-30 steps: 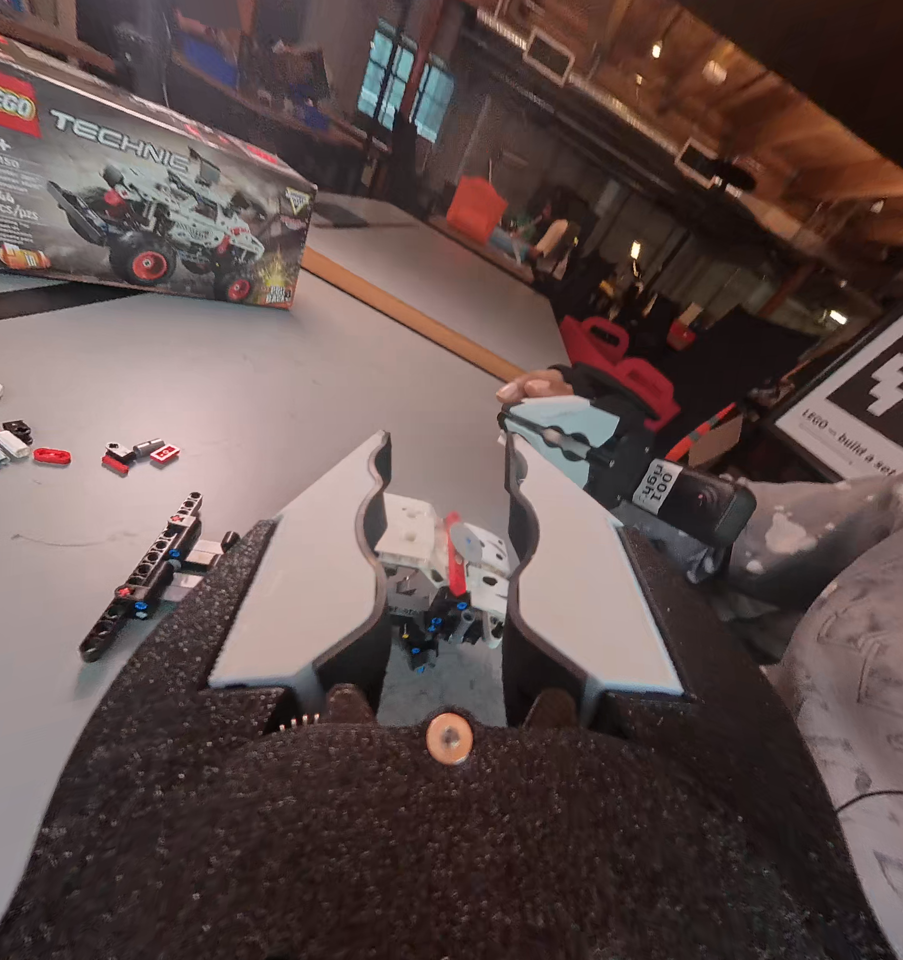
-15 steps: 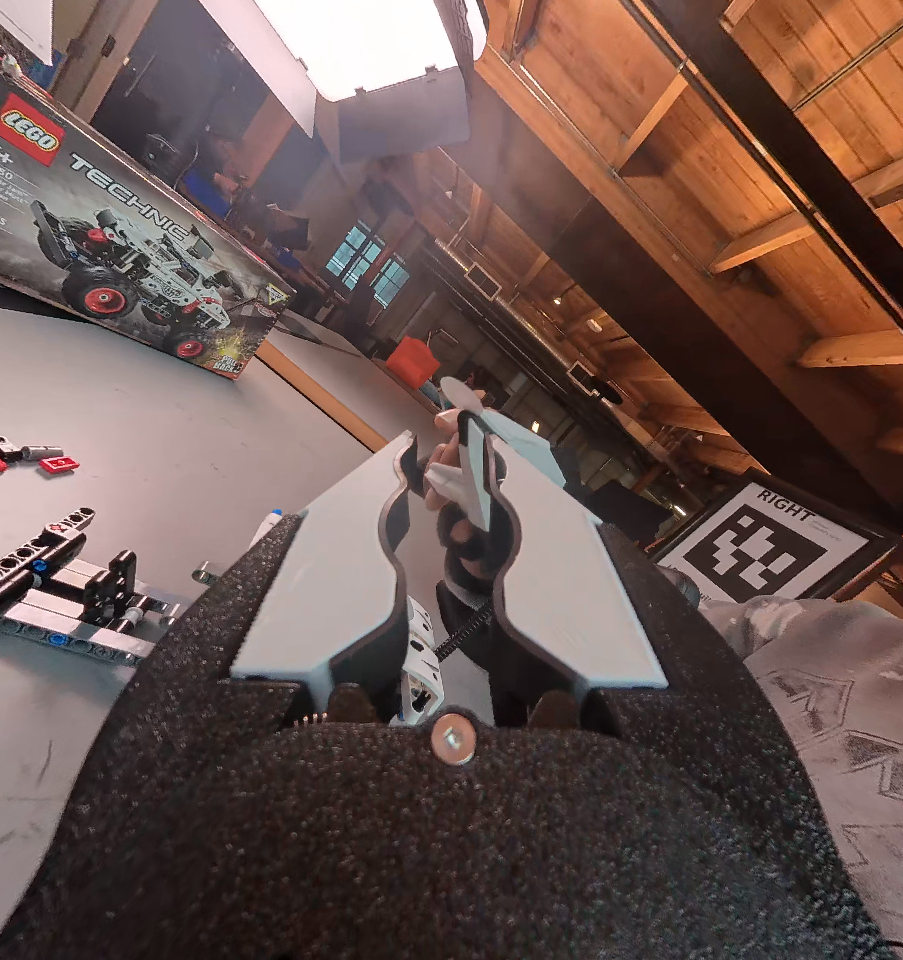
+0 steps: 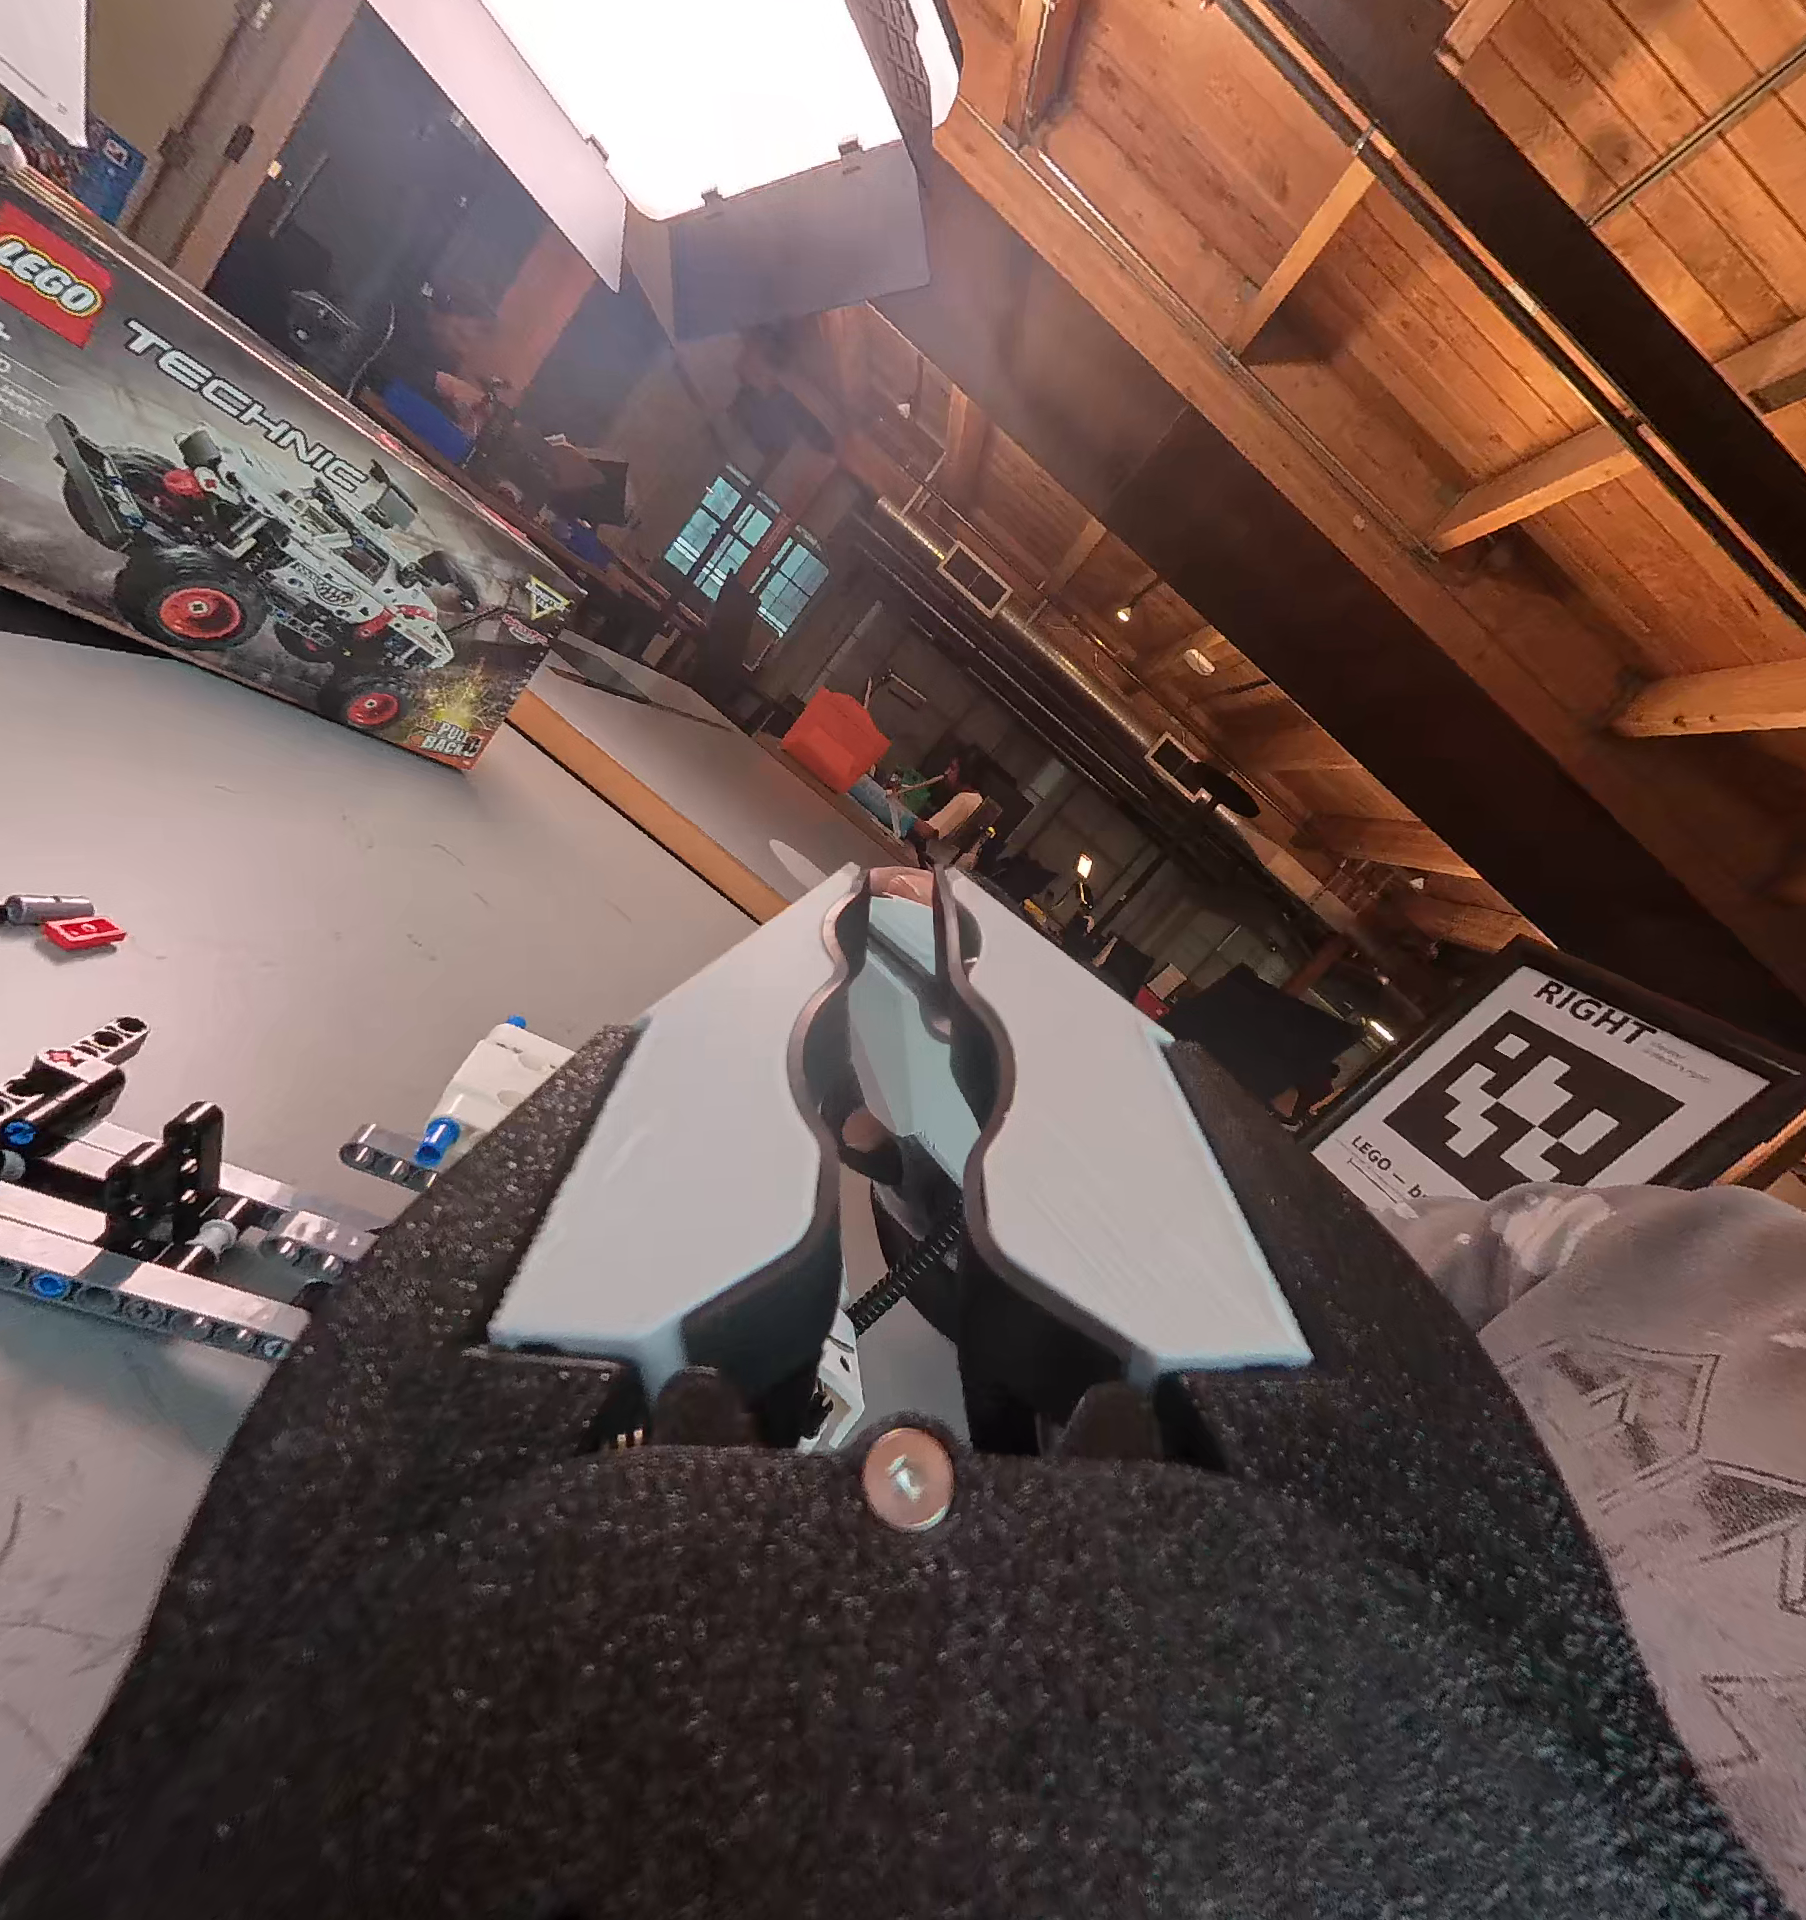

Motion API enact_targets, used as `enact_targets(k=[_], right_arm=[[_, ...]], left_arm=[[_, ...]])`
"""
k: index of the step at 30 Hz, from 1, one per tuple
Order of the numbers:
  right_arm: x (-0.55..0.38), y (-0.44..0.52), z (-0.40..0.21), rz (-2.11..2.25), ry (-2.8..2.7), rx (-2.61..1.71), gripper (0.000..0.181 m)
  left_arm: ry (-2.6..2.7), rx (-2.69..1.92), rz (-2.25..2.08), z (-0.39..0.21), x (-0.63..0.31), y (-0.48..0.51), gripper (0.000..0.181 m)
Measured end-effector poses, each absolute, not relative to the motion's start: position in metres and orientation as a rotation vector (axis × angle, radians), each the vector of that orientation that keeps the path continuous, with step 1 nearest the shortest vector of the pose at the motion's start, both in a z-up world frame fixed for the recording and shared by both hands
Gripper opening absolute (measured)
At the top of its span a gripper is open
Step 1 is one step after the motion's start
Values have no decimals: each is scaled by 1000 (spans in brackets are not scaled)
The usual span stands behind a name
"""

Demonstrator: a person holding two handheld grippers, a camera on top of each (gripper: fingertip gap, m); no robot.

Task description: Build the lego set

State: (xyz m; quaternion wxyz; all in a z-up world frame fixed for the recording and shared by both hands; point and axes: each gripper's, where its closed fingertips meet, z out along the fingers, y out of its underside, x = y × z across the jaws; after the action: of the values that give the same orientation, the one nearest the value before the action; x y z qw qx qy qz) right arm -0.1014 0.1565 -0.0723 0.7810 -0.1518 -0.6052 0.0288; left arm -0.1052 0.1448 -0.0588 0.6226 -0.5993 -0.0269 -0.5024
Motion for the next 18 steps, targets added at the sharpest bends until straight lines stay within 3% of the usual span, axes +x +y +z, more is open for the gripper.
enact_targets(k=[10,18], right_arm=[[-100,156,-71,30,-1304,-331,0],[-98,158,-69,15,-1294,-336,0]], left_arm=[[-92,-1381,-1166,-62,-103,146,2],[-74,-1358,-1203,-59,-100,144,10]])
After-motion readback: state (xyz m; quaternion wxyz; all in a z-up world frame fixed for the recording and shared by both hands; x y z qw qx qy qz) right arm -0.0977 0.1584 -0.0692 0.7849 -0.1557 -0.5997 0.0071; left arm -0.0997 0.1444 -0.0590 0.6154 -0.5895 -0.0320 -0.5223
